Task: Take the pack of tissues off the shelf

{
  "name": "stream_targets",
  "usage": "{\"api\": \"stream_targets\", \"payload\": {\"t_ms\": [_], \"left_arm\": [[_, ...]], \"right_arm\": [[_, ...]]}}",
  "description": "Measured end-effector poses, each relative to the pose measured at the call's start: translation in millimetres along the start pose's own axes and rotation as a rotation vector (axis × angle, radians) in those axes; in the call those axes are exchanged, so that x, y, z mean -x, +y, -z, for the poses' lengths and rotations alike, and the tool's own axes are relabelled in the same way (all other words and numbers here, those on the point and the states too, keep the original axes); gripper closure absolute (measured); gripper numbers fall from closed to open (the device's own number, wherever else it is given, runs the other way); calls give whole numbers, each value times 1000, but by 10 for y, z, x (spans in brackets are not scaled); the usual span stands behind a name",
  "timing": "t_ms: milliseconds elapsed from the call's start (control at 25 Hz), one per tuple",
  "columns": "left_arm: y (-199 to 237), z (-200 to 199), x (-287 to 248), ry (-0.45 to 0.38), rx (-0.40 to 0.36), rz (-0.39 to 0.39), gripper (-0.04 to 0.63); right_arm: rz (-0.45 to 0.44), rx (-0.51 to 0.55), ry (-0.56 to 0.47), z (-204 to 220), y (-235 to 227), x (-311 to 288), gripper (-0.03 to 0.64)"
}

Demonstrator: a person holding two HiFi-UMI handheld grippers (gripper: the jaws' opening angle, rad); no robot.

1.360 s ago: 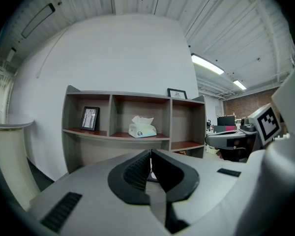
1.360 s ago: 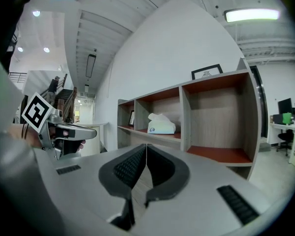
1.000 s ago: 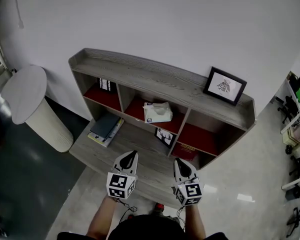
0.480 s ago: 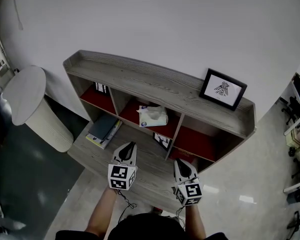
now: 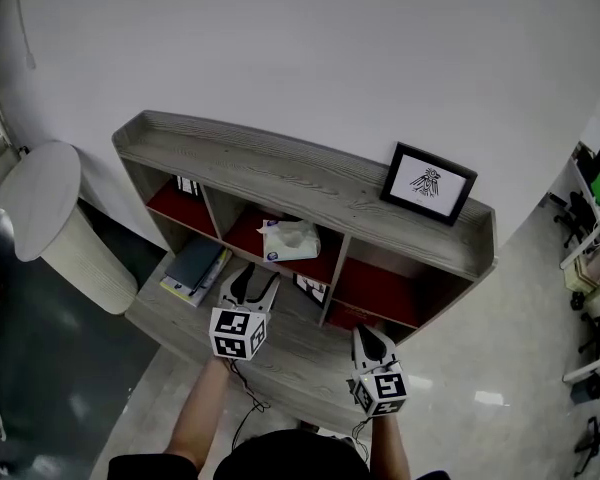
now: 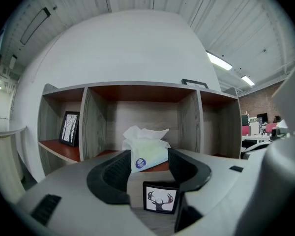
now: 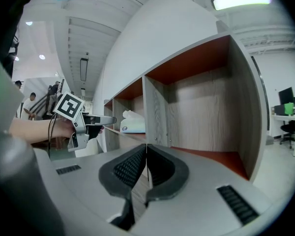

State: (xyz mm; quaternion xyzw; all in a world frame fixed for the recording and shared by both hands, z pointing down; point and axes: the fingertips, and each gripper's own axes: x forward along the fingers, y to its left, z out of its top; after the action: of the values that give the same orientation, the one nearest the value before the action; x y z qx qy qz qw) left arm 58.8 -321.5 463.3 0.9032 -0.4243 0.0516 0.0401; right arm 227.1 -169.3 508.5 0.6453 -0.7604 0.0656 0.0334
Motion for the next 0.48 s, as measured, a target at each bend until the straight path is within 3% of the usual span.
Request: {"api": "stream_targets", "payload": {"t_ms": [280,480], "left_arm": [[45,90,-259,42,-53,-34,333],[86,203,-418,72,-39,-51,333]], "right_arm": [[40,-2,8,22,-149,119,588],[60,3,22,72,-221,195,588]]}}
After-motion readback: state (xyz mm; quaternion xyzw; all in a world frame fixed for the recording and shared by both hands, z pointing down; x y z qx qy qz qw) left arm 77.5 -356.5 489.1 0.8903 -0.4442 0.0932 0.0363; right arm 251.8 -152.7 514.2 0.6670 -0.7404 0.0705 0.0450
